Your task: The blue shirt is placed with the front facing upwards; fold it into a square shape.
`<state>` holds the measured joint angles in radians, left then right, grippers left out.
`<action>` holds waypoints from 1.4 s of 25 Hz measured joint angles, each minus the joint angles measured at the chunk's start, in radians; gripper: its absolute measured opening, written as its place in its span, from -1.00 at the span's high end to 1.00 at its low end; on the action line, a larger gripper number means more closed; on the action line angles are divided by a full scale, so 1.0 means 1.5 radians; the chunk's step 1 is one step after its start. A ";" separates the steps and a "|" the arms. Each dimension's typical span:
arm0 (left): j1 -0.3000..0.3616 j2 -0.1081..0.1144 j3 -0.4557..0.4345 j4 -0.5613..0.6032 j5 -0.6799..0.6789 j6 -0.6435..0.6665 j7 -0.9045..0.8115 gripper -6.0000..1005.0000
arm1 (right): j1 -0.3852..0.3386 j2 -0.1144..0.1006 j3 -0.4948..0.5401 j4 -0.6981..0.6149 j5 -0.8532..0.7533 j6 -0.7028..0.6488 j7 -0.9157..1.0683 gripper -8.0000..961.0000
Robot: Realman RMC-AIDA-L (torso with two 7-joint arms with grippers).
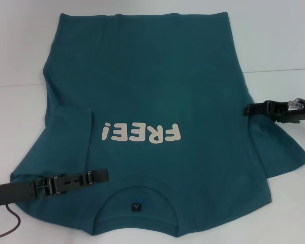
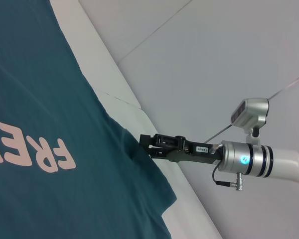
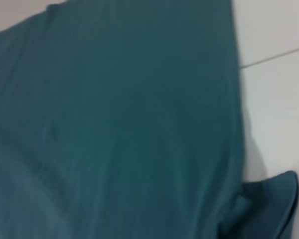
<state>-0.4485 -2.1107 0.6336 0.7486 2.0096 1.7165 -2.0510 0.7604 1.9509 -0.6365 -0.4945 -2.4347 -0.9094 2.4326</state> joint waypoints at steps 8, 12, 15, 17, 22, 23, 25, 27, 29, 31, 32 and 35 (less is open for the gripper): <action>0.000 0.000 -0.003 0.000 0.000 -0.003 -0.001 -0.31 | -0.004 -0.010 -0.029 0.002 -0.007 -0.015 0.010 -0.87; 0.000 0.000 -0.015 0.000 -0.001 -0.001 -0.001 -0.31 | -0.006 -0.018 -0.038 -0.003 -0.035 -0.026 0.035 -0.87; 0.000 0.000 -0.019 0.000 -0.001 0.000 -0.001 -0.31 | -0.007 -0.020 -0.039 -0.003 -0.046 -0.025 0.039 -0.87; 0.000 0.000 -0.019 0.000 -0.001 0.000 -0.001 -0.31 | -0.007 -0.019 -0.039 -0.003 -0.047 -0.019 0.039 -0.87; -0.001 0.000 -0.019 0.000 -0.002 -0.002 -0.001 -0.31 | -0.002 -0.013 -0.040 -0.004 -0.047 -0.006 0.030 -0.87; -0.001 0.000 -0.019 0.000 -0.002 -0.002 -0.001 -0.31 | 0.000 -0.011 -0.040 -0.004 -0.046 -0.006 0.028 -0.87; -0.002 0.000 -0.019 0.000 -0.002 -0.003 -0.001 -0.31 | 0.004 -0.009 -0.040 -0.004 -0.045 -0.005 0.024 -0.87; -0.002 0.000 -0.018 0.000 -0.002 -0.003 -0.001 -0.31 | 0.009 -0.008 -0.040 -0.003 -0.046 -0.005 0.023 -0.87; -0.002 0.000 -0.018 0.000 -0.002 -0.003 -0.001 -0.31 | 0.011 -0.008 -0.040 -0.002 -0.045 -0.008 0.023 -0.87; -0.002 0.001 -0.018 0.000 -0.002 -0.004 -0.001 -0.31 | 0.011 -0.008 -0.038 -0.002 -0.044 -0.012 0.023 -0.87; -0.002 0.001 -0.018 0.000 -0.002 -0.004 -0.001 -0.31 | 0.011 -0.008 -0.037 -0.003 -0.043 -0.016 0.023 -0.87; -0.002 0.001 -0.018 0.000 -0.002 -0.005 0.000 -0.31 | 0.010 -0.011 -0.038 -0.003 -0.045 -0.027 0.023 -0.87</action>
<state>-0.4509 -2.1092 0.6059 0.7486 2.0063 1.7089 -2.0516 0.7758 1.9349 -0.6933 -0.4993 -2.5018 -0.9492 2.4670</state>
